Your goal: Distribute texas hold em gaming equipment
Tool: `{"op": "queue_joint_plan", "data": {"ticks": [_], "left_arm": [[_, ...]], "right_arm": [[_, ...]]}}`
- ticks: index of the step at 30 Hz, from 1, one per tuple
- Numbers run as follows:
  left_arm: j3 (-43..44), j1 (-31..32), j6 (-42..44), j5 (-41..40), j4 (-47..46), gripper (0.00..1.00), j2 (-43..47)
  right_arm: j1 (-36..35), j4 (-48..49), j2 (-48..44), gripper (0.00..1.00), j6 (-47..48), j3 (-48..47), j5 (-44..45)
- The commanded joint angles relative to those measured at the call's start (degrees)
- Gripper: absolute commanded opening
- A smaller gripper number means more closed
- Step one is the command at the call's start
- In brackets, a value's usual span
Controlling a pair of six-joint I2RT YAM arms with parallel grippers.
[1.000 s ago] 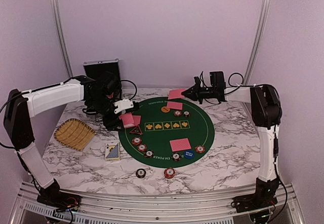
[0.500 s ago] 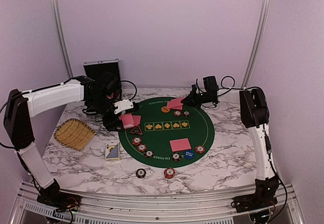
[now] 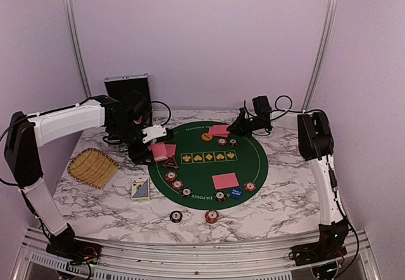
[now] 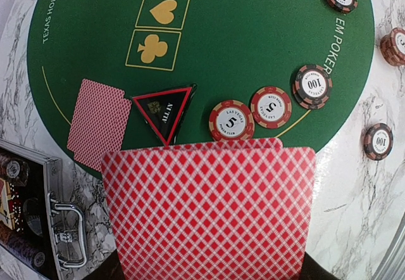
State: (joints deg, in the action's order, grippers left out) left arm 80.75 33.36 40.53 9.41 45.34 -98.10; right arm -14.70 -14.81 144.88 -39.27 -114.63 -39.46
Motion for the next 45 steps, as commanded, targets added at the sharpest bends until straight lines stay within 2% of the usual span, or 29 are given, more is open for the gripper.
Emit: {"op": "queue_joint_plan", "data": {"ticks": [1,5,18,24,30,37,42,45], "left_arm": [[0.1,-0.1,0.5,1.2,0.5,0.0,1.6],[0.4,-0.2,0.5,1.2,0.6,0.0,1.6],[0.5,-0.1,0.5,1.0,0.8,0.0,1.7],[0.5,-0.1,0.3,1.1,0.7,0.0,1.6],[1.1,-0.1,-0.3,1.7,0.8,0.0,1.5],[1.5,0.0,-0.6,1.7,0.7,0.0,1.2],[1.9,0.2,-0.7,1.9,0.7,0.0,0.9],[2.0,0.4,-0.8,2.0,0.7,0.0,0.6]], "right_arm": [[0.3,-4.6,-1.2,0.16,4.1,-2.9,3.5],[0.3,-6.9,-1.7,0.24,5.6,-3.9,4.8],[-0.4,-10.5,-7.9,0.76,10.7,-2.5,10.9],[-2.2,-9.0,-14.6,0.98,12.4,2.5,12.9],[-5.5,-3.9,-23.7,0.99,11.7,13.6,11.7],[-12.0,10.4,-34.6,0.99,3.9,32.3,2.7],[-17.5,23.0,-36.5,0.99,-3.7,40.8,-2.4],[-20.8,29.9,-35.3,0.99,-8.7,42.8,-5.2]]}}
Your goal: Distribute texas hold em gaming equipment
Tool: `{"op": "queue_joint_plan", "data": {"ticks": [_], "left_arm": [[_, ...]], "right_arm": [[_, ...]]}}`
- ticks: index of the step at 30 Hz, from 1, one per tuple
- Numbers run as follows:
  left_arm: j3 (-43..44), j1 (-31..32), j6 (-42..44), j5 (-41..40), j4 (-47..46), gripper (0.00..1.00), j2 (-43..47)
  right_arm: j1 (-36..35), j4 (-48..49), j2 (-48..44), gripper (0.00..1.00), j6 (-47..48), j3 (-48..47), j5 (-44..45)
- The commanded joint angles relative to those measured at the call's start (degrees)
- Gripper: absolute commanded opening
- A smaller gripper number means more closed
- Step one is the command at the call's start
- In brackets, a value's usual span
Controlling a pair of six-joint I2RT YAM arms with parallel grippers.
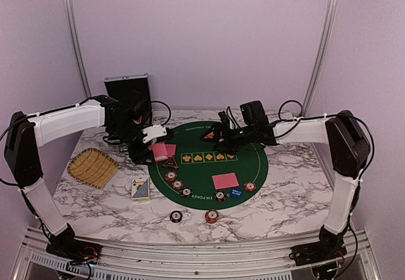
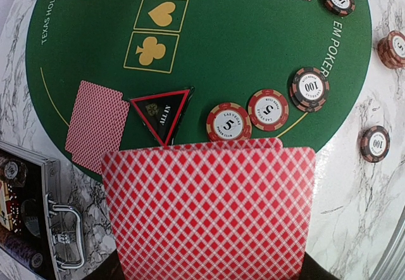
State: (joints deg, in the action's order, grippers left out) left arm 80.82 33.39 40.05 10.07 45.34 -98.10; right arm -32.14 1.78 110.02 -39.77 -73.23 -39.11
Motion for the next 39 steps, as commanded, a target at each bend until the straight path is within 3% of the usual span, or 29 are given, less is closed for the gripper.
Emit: {"op": "queue_joint_plan", "data": {"ticks": [1,10,23,39], "left_arm": [[2.0,0.4,-0.3,1.4,0.7,0.0,0.4],[3.2,0.5,-0.7,1.3,0.7,0.0,-0.6],[3.7,0.9,-0.9,1.5,0.7,0.0,-1.0],[3.5,1.1,-0.9,1.7,0.7,0.0,-0.5]], "right_arm": [[-4.4,14.8,0.3,0.99,-9.3,1.2,-6.1],[-9.8,23.4,8.3,0.99,-16.9,-3.7,-9.7],[-11.1,30.8,13.0,0.99,-22.9,-7.3,-12.4],[-13.4,28.5,20.2,0.97,-25.6,-17.7,-13.5]]}}
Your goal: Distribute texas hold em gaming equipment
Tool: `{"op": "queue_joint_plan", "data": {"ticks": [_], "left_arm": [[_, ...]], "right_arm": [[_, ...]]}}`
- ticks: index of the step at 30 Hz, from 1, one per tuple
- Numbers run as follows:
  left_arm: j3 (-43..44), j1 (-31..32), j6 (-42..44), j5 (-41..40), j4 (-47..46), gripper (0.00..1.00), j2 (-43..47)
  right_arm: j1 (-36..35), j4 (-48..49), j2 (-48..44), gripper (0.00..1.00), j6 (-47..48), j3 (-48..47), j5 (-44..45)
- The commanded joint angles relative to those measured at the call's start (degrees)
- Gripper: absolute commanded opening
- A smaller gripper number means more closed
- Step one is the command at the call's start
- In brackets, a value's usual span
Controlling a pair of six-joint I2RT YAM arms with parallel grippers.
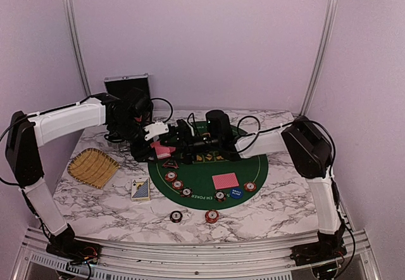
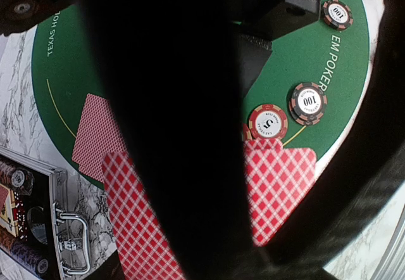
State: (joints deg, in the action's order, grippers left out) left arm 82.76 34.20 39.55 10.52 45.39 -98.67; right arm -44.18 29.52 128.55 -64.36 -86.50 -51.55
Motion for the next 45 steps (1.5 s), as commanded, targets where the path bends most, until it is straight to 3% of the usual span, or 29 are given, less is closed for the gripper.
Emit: {"op": "queue_joint_plan", "data": {"ticks": [1,24,45], "left_arm": [[1.5,0.3,-0.4,1.2,0.7,0.0,0.0],[0.9,0.7,0.2,2.4,0.7,0.0,0.9],[0.3,0.7,0.7,1.9,0.7,0.0,1.9]], "right_arm": [[-1.6,0.5,2.2,0.96,-1.1,-5.2,-1.1],[-3.4,-7.1,12.0,0.87,-2.1,-18.2,-3.2],[-0.1,-7.1,4.6,0.8,0.2,-7.4,-1.9]]}}
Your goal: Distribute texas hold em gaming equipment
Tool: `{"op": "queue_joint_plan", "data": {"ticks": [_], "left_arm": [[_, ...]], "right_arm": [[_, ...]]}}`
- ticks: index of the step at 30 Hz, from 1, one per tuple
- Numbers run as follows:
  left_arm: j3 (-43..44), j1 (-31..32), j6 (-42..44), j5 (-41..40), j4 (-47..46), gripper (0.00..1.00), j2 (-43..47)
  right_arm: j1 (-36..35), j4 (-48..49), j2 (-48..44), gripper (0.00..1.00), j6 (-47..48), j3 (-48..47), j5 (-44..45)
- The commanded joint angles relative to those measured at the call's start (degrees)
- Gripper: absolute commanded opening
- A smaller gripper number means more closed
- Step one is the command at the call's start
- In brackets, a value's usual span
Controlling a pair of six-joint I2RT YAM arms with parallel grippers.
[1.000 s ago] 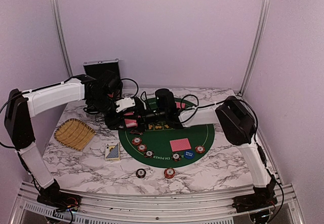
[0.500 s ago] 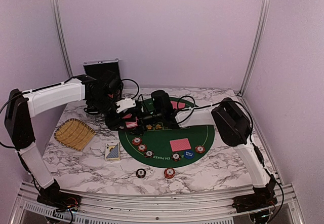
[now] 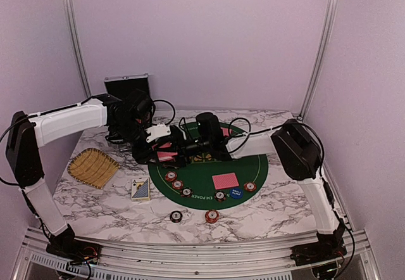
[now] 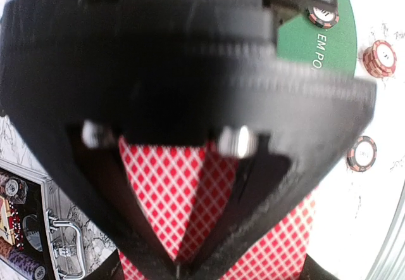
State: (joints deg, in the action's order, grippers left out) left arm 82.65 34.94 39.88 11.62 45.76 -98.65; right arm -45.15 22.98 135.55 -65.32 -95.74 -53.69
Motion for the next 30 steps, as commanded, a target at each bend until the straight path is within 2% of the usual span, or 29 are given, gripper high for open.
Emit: {"op": "queue_joint_plan", "data": {"ticks": [1,15,20,30], "left_arm": [[0.3,-0.1,0.3,0.9,0.3,0.0,1.8],[-0.6,-0.1,0.5,-0.1,0.3,0.0,1.7],[-0.5,-0.1,0.6,-0.1,0.3,0.0,1.4],[-0.6,-0.1,0.6,-0.3,0.3,0.0,1.8]], "right_arm": [[0.9,-0.5,-2.7,0.8,1.2,1.8,0.1],[2.4,-2.3,-10.4,0.8,3.4,4.7,-1.1],[2.8,-2.8,-12.0,0.69,4.2,6.4,-1.2],[2.9,-3.9,-12.3,0.56,5.3,8.5,-1.9]]}}
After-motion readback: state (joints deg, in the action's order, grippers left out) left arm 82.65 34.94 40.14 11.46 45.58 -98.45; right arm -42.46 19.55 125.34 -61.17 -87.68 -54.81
